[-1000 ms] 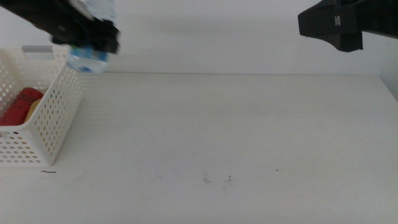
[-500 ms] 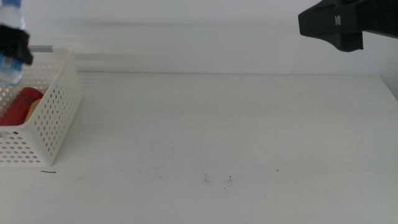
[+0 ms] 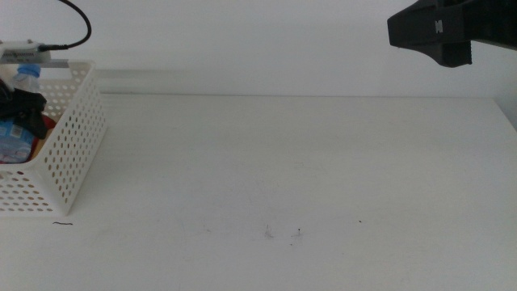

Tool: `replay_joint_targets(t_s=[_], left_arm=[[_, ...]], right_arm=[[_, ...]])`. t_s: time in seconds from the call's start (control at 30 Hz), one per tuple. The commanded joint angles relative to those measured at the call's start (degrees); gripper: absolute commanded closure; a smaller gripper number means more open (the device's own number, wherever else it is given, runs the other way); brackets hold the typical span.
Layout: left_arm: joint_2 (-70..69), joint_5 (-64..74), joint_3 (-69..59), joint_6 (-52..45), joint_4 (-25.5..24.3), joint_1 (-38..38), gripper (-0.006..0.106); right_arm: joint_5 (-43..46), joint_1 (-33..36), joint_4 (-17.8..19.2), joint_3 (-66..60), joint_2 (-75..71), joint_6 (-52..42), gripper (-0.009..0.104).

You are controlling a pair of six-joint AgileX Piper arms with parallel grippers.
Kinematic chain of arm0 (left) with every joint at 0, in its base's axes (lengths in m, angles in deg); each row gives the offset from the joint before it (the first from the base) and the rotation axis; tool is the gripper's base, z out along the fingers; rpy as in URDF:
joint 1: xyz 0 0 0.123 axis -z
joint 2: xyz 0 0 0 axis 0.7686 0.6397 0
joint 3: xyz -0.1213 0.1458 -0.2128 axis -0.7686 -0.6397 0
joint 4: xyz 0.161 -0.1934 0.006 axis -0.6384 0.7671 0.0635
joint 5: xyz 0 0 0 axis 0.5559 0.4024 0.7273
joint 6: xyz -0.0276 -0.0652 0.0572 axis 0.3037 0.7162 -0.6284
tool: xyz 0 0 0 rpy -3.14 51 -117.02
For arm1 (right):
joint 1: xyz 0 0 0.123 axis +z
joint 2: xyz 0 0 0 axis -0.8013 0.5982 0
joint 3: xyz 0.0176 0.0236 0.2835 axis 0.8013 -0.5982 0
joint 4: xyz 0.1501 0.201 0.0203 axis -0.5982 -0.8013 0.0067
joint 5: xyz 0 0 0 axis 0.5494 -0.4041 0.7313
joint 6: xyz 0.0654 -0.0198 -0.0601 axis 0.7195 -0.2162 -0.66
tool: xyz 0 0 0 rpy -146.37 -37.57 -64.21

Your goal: Use arms to grab the bottles and put them into the dustbin to the left of the table.

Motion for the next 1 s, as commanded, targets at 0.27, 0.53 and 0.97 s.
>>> replay_joint_targets(t_s=[0.27,0.53,0.97], left_arm=[[-2.9,2.3,0.8,0.5,3.8,0.0,0.007],[-17.2,0.8,-4.4,4.5,2.8,5.1,0.009],[-50.9,-20.6,-25.1,14.4,-9.0,33.7,0.010]], right_arm=[[0.4,0.2,0.4,0.3,-0.2,0.1,0.003],[0.4,0.2,0.4,0.3,-0.2,0.1,0.003],[0.4,0.2,0.4,0.3,-0.2,0.1,0.003]])
